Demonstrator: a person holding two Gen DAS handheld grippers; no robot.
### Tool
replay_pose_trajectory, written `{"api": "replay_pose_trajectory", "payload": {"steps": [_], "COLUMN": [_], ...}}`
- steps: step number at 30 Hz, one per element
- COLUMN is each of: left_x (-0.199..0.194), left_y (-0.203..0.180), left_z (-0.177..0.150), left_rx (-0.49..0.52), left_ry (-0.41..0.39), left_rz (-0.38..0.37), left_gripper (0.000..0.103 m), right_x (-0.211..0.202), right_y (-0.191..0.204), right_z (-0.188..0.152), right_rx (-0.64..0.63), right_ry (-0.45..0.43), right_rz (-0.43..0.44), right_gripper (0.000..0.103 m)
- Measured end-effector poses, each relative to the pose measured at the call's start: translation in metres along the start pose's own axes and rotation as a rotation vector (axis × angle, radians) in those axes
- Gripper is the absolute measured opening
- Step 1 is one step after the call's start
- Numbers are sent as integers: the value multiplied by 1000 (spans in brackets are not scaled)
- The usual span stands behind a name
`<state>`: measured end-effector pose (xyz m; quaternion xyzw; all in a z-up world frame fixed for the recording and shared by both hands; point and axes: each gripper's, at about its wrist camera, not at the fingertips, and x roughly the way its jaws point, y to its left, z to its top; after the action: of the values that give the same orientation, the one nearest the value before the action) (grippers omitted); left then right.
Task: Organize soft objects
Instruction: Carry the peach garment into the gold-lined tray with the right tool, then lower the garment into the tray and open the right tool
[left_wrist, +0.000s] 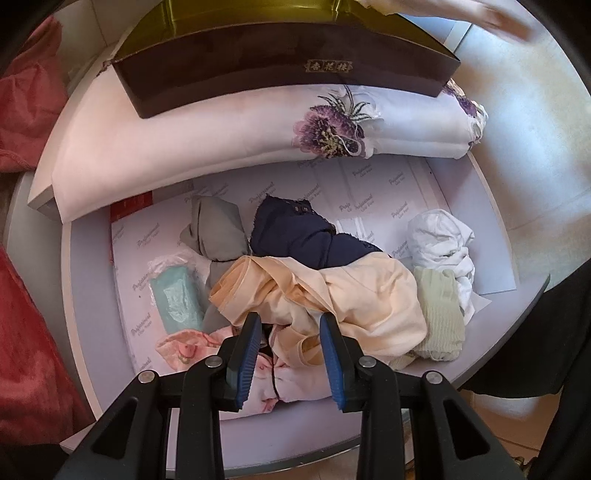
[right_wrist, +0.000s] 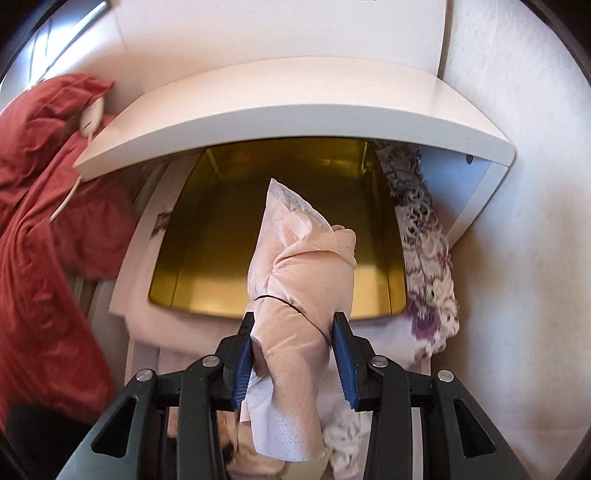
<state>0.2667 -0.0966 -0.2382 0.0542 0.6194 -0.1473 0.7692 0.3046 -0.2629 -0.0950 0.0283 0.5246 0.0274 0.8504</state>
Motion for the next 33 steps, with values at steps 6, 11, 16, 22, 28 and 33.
{"api": "replay_pose_trajectory", "payload": {"steps": [6, 11, 16, 22, 28, 33], "left_x": [-2, -2, -1, 2, 4, 5], "left_y": [5, 5, 6, 6, 5, 6], "left_z": [4, 3, 3, 3, 2, 2], "left_rx": [-31, -38, -46, -41, -42, -46], "left_ry": [-10, -7, -7, -3, 0, 3], "left_rz": [-15, -21, -13, -1, 0, 1], "left_gripper": [32, 32, 32, 32, 32, 32], "right_x": [23, 42, 61, 79, 99, 114], "right_y": [-9, -21, -26, -24, -20, -22], "right_z": [20, 34, 43, 53, 59, 56], "right_rx": [28, 53, 55, 4, -43, -59], "right_ry": [-7, -10, 1, -14, -3, 17], "right_rz": [-34, -50, -71, -104, -146, -165], "right_gripper": [40, 40, 40, 40, 40, 41]}}
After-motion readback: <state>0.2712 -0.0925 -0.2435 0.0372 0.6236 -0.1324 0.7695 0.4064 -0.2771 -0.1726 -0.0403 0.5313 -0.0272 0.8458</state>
